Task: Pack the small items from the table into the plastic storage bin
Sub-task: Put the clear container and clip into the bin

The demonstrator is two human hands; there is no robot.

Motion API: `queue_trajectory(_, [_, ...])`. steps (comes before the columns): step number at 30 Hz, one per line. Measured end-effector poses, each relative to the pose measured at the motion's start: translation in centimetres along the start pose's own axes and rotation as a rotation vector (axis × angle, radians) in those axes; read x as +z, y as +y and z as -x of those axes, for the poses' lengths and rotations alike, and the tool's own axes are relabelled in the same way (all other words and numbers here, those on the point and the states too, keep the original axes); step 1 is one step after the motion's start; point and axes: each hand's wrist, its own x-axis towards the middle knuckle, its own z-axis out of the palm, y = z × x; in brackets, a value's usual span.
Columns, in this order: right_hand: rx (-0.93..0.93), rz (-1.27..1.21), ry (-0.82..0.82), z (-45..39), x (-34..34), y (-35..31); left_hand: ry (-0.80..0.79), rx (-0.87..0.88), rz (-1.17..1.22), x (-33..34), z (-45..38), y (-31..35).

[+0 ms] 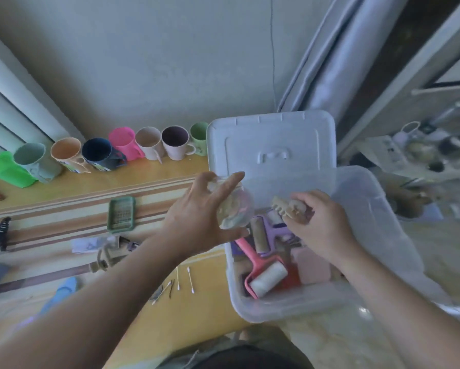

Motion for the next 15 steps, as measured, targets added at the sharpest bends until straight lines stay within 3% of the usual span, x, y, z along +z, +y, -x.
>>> queue_trajectory(5, [0.106,0.07,-0.145,2.7,-1.0,7.3,-0.176,0.078,-0.08,6.1,-2.1,6.8])
queue_trajectory(9, [0.185,0.027,-0.29,3.5,-0.5,9.8,-0.345,0.005,-0.136,11.7,-2.1,9.4])
queue_trajectory(12, [0.23,0.054,-0.3,3.6,-0.9,12.1,-0.322,-0.052,-0.089,14.5,-2.8,11.5])
queue_trajectory(15, [0.31,0.116,-0.259,3.5,-2.8,14.3,-0.326,0.043,-0.095,16.8,-4.5,14.0])
